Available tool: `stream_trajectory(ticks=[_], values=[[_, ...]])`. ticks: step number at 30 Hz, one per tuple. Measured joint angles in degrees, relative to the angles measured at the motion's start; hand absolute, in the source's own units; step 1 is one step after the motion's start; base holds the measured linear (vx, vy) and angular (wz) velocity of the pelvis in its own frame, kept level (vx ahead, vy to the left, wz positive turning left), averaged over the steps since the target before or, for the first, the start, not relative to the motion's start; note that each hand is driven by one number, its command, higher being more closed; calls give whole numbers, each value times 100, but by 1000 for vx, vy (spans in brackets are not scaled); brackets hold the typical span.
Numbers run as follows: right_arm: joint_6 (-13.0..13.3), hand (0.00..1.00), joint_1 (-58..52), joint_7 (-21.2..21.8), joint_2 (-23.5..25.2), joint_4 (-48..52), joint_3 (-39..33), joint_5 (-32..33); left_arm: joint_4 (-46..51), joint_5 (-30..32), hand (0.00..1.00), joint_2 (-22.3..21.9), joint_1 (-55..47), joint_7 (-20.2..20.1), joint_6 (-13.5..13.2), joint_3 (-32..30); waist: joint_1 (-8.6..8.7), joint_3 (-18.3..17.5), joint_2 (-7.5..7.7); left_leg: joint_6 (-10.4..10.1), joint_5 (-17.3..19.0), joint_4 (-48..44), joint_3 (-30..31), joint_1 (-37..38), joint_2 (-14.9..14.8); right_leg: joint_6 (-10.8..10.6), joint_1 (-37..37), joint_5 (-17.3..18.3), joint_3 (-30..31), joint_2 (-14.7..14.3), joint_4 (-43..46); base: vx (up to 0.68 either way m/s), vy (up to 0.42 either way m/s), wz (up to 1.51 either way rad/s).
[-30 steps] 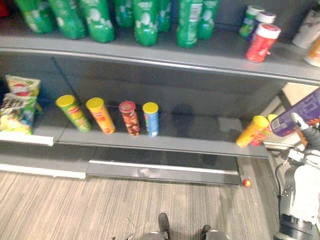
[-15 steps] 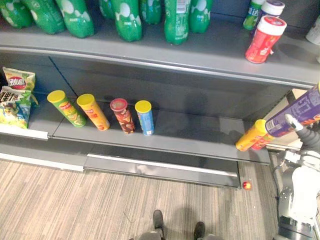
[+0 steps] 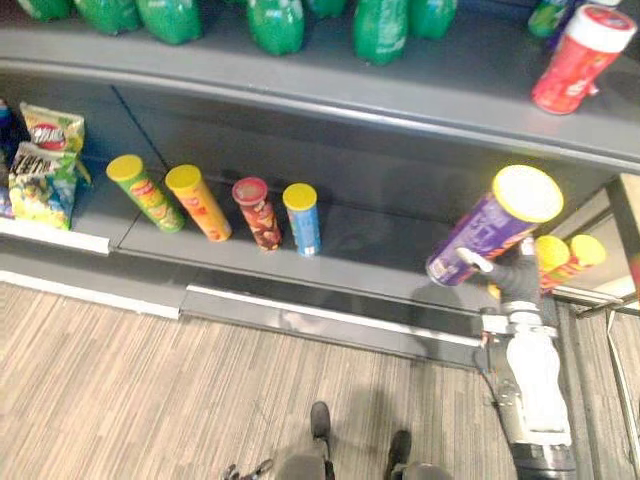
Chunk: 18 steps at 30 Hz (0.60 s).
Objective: Put the gum and the chips on the shelf.
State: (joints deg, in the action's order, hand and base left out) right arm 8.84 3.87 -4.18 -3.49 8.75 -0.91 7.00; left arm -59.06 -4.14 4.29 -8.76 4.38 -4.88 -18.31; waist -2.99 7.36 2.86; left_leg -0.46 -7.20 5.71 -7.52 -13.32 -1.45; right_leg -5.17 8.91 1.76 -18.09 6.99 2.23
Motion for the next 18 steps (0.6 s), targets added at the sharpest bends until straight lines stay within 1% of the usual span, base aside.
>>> stream_trajectory(ticks=[3, 5, 7, 9, 10, 13, 14, 16, 18], values=[[-15, 100, 265, -57, 6, -361, 394, -265, 51, -11, 0, 24, 149, 68, -4, 123, -106, 226, -41, 0, -74, -4, 93, -168, 8, 2, 121, -5, -98, 6, 24, -22, 11, 17], [-19, 100, 421, -94, 8, -531, 544, -272, 83, -14, 0, 25, 198, 145, -6, 251, -143, 360, -63, 4, -95, -4, 184, -186, 25, 1, 117, -4, -180, 22, 61, 13, 11, 19], [-22, 100, 488, -157, 12, -546, 618, -391, 98, -14, 0, 36, 235, 176, -27, 341, -205, 390, -58, 4, -117, -5, 217, -270, 26, 2, 192, -4, -217, 23, 88, 32, 3, 16], [-21, 100, 767, -269, 16, -630, 662, -509, 100, -15, 0, 40, 279, 220, -86, 442, -196, 527, -98, 4, -177, -6, 376, -382, 45, 6, 227, 0, -381, 29, 90, 44, -2, 28], [-21, 100, 837, -304, 17, -685, 656, -538, 106, -16, 0, 41, 279, 227, -100, 469, -207, 541, -98, 11, -186, -7, 396, -413, 46, 7, 255, 1, -399, 29, 95, 41, -2, 28], [-34, 100, 1303, -723, 70, -989, 620, -960, 215, -31, 0, 39, 319, 342, -164, 678, -239, 715, -209, -2, -275, -7, 633, -556, 74, 31, 296, 25, -622, 36, 132, 42, -4, 33], [-39, 100, 1370, -793, 86, -1006, 595, -1011, 210, -32, 0, 40, 359, 364, -175, 697, -249, 765, -244, -8, -281, -7, 673, -566, 77, 31, 295, 36, -663, 38, 151, 18, -4, 28], [-40, 100, 1691, -1101, 168, -1114, 502, -1310, 217, -171, 0, 37, 475, 428, -211, 788, -313, 959, -334, -28, -300, -7, 765, -598, 77, 37, 329, 110, -754, 55, 267, -2, -7, 21], [-41, 100, 1986, -1386, 197, -1252, 410, -1563, 266, -239, 0, 37, 565, 449, -218, 892, -364, 993, -390, -84, -345, -7, 849, -764, 70, 55, 512, 173, -835, 72, 411, -5, -20, 18]])
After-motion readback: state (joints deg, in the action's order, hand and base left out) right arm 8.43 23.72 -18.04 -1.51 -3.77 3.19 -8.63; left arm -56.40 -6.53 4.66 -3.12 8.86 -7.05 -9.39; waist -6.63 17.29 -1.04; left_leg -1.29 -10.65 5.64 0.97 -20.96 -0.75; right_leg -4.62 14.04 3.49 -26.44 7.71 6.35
